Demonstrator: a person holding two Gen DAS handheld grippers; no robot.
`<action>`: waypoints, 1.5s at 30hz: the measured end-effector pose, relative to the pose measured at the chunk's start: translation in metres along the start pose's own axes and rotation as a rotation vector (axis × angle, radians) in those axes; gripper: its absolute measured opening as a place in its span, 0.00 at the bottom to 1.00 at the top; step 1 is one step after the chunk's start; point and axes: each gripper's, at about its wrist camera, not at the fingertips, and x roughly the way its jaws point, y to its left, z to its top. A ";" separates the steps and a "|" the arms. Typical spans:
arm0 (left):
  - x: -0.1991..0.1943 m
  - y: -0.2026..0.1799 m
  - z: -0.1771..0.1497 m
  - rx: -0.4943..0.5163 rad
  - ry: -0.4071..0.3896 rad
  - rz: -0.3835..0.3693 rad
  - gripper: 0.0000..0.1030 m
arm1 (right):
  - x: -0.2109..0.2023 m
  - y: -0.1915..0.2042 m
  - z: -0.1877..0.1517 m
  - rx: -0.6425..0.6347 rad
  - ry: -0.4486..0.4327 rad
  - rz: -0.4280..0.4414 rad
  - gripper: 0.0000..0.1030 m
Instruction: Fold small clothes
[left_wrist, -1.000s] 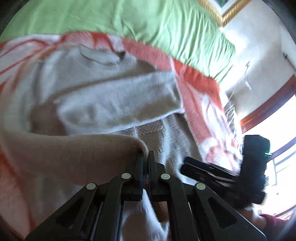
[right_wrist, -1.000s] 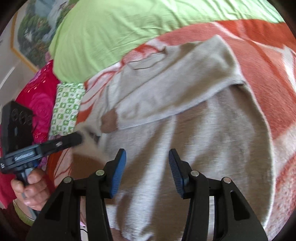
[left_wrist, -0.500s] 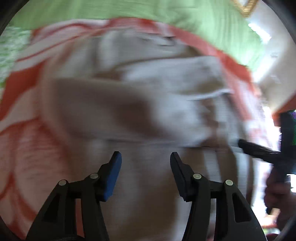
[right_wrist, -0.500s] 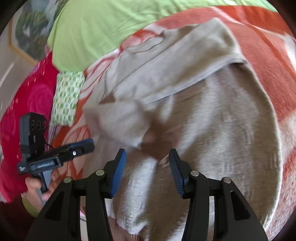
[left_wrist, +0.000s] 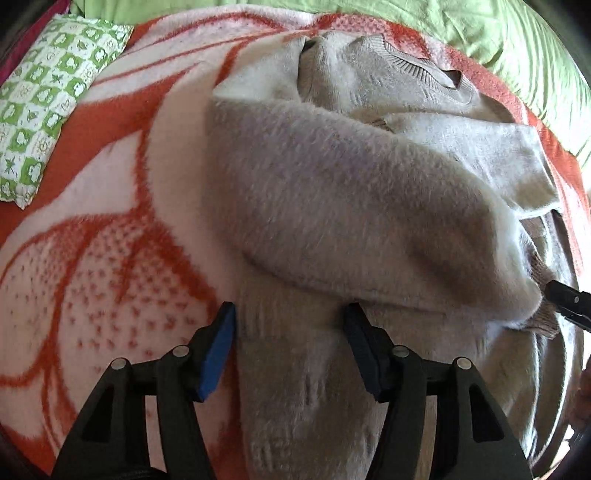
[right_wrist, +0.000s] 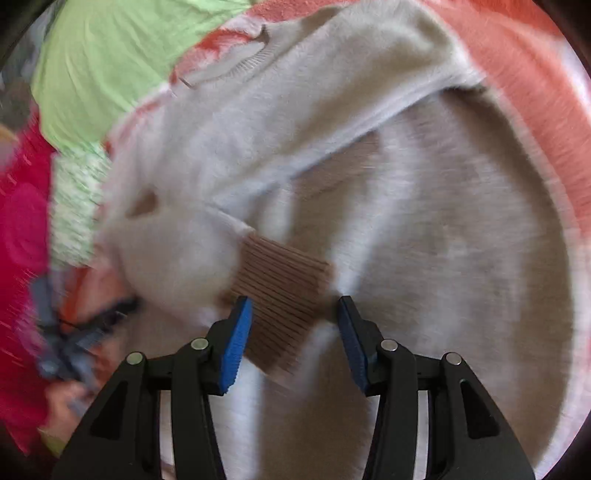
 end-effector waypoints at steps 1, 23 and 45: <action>0.003 -0.004 0.002 -0.005 -0.002 0.010 0.60 | 0.004 0.012 0.006 -0.032 0.019 0.032 0.04; 0.017 0.029 0.065 -0.424 -0.080 0.126 0.62 | -0.093 -0.003 0.133 -0.107 -0.214 0.032 0.06; 0.038 0.029 0.075 -0.437 -0.075 0.143 0.64 | -0.034 -0.076 0.142 -0.213 -0.138 -0.087 0.06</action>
